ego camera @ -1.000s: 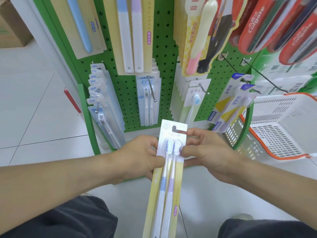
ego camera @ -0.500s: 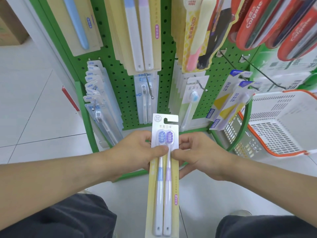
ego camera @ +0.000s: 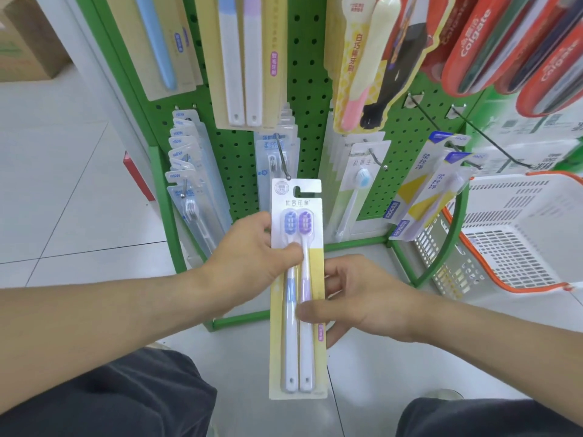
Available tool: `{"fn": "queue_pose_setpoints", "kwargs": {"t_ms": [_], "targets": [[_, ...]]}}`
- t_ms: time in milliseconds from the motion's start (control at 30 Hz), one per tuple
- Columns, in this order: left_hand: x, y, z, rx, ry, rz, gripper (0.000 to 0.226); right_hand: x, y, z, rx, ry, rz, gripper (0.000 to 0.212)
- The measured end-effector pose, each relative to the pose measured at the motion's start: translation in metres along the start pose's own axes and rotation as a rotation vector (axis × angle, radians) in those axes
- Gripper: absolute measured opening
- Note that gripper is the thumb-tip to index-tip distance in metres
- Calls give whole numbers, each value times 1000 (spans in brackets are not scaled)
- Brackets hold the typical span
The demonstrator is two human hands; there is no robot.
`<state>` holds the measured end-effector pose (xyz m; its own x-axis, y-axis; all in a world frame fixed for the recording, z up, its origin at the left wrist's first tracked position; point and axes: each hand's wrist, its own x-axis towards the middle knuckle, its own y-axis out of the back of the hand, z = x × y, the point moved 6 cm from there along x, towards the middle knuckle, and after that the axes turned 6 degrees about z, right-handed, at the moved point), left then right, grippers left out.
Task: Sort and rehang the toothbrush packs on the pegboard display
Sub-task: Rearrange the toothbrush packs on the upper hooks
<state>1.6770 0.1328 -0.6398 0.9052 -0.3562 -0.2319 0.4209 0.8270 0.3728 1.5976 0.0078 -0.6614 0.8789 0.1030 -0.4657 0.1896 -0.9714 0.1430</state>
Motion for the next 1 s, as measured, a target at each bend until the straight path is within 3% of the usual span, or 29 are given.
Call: {"fn": "queue_pose_setpoints", "kwargs": {"t_ms": [167, 300, 433, 600, 700, 900, 1000], "targets": [[1, -3, -7, 100, 38, -67, 34, 2, 0, 5, 10, 9, 21, 22], [-1, 6, -2, 62, -24, 23, 33, 5, 2, 6, 22, 43, 74, 22], [-2, 12, 0, -15, -39, 52, 31, 5, 2, 2, 11, 105, 13, 27], [-8, -3, 3, -7, 17, -171, 21, 5, 9, 3, 57, 76, -24, 32], [-12, -7, -2, 68, 28, -286, 26, 5, 11, 6, 65, 68, -36, 30], [-10, -4, -9, 79, 35, -350, 31, 7, 10, 9, 74, 59, -56, 40], [-18, -12, -16, 104, 93, -483, 26, 9, 13, 7, 87, 108, -8, 38]]}}
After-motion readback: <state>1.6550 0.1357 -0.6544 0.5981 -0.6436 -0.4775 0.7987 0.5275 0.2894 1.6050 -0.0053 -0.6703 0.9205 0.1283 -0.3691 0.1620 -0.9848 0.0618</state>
